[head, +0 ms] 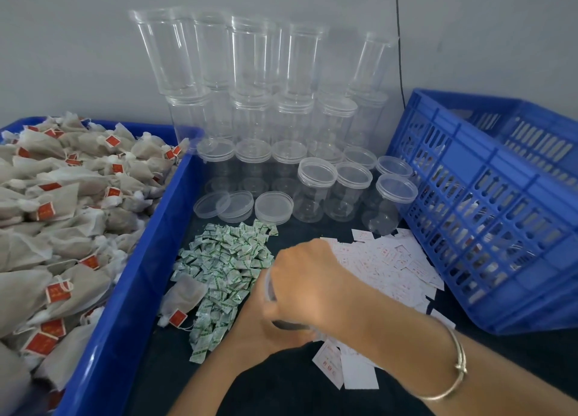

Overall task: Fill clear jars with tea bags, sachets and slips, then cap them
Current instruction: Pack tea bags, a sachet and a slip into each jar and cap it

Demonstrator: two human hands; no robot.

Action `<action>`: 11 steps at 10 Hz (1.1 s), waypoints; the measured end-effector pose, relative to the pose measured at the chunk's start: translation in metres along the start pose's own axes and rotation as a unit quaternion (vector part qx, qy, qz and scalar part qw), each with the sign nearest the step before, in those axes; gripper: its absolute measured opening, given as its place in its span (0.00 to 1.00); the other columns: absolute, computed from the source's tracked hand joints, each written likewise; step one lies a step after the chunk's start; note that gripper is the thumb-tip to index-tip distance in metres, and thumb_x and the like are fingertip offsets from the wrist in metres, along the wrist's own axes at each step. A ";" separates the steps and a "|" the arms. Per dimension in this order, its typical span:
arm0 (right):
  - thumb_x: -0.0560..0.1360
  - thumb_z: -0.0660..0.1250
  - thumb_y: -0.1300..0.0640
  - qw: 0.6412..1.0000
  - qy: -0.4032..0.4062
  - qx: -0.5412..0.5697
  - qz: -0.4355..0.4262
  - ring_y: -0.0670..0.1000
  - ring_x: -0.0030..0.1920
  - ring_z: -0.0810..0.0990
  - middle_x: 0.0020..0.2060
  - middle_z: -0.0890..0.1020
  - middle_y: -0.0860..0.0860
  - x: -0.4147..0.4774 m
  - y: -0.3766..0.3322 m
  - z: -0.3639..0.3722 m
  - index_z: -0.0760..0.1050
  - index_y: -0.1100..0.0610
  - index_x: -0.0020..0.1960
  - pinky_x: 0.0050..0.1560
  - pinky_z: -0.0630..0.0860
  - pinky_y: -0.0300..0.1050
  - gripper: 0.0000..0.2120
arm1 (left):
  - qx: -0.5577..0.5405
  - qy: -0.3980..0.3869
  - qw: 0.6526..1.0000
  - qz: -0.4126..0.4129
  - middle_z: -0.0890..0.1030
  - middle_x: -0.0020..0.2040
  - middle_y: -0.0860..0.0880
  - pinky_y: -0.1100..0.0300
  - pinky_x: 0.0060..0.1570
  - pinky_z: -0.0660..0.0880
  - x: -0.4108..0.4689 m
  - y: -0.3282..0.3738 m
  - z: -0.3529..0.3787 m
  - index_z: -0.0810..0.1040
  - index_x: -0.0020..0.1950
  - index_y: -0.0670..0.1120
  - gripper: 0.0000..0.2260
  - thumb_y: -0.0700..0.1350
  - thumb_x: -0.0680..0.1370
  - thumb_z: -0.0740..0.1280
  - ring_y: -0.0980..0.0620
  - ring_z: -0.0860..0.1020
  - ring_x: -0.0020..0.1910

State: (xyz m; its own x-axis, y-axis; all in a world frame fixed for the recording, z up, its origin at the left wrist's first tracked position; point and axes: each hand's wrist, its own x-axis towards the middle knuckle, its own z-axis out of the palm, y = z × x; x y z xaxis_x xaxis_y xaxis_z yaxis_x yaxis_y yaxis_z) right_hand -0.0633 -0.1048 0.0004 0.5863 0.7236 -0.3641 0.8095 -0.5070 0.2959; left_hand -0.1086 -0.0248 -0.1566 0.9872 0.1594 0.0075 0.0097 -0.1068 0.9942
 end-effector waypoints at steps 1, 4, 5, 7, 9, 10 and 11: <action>0.75 0.71 0.49 0.996 -0.055 0.066 -0.027 0.53 0.43 0.72 0.43 0.68 0.52 -0.001 0.009 -0.008 0.69 0.57 0.63 0.39 0.70 0.45 0.22 | 0.021 0.024 0.999 -0.007 0.80 0.57 0.61 0.63 0.51 0.78 0.000 0.000 -0.001 0.66 0.57 0.75 0.41 0.64 0.49 0.81 0.61 0.79 0.56; 0.72 0.68 0.70 0.983 0.026 0.032 -0.180 0.52 0.52 0.61 0.62 0.65 0.53 -0.011 0.026 0.015 0.63 0.49 0.73 0.47 0.63 0.47 0.34 | 0.043 0.002 0.999 -0.026 0.82 0.55 0.47 0.48 0.58 0.77 -0.003 0.004 0.000 0.73 0.57 0.57 0.32 0.50 0.57 0.81 0.50 0.81 0.55; 0.72 0.70 0.69 0.979 0.025 0.067 -0.192 0.57 0.70 0.60 0.73 0.60 0.53 -0.013 0.035 0.025 0.53 0.43 0.80 0.65 0.66 0.51 0.46 | 0.043 -0.001 0.999 -0.028 0.80 0.57 0.42 0.44 0.60 0.76 -0.003 0.010 0.000 0.73 0.62 0.49 0.34 0.46 0.59 0.81 0.44 0.79 0.58; 0.75 0.63 0.31 0.989 0.013 0.140 -0.041 0.61 0.68 0.69 0.75 0.58 0.57 -0.009 0.032 0.019 0.41 0.41 0.80 0.54 0.72 0.53 0.45 | 0.018 -0.018 1.000 -0.017 0.80 0.60 0.47 0.53 0.60 0.76 -0.005 0.017 -0.002 0.67 0.69 0.46 0.39 0.45 0.62 0.81 0.49 0.79 0.60; 0.79 0.57 0.34 0.997 0.018 0.080 -0.010 0.54 0.40 0.71 0.38 0.70 0.51 -0.002 0.012 0.014 0.67 0.58 0.54 0.41 0.60 0.47 0.26 | 0.008 -0.016 1.000 0.008 0.77 0.56 0.65 0.70 0.49 0.75 -0.004 0.009 -0.002 0.67 0.66 0.46 0.35 0.33 0.65 0.79 0.61 0.78 0.57; 0.75 0.71 0.43 0.989 -0.074 0.106 -0.078 0.55 0.53 0.68 0.51 0.67 0.52 -0.005 0.022 0.003 0.64 0.54 0.68 0.49 0.67 0.49 0.28 | 0.003 -0.027 0.999 0.024 0.78 0.59 0.56 0.63 0.54 0.75 -0.004 0.012 -0.002 0.66 0.65 0.55 0.36 0.39 0.64 0.80 0.56 0.78 0.60; 0.71 0.77 0.57 0.978 -0.093 0.083 -0.165 0.52 0.56 0.62 0.54 0.64 0.49 -0.005 0.030 -0.001 0.64 0.50 0.70 0.51 0.71 0.50 0.33 | 0.010 -0.006 1.000 0.019 0.80 0.58 0.53 0.64 0.53 0.75 -0.003 0.009 0.003 0.71 0.62 0.52 0.33 0.46 0.62 0.81 0.58 0.79 0.58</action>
State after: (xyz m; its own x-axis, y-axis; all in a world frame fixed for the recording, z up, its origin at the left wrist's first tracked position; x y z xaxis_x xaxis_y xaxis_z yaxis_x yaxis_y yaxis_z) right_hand -0.0420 -0.1226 0.0122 0.2750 0.7710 -0.5743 0.9403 -0.3402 -0.0065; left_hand -0.1112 -0.0290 -0.1484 0.9887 0.1434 0.0432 -0.0240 -0.1328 0.9909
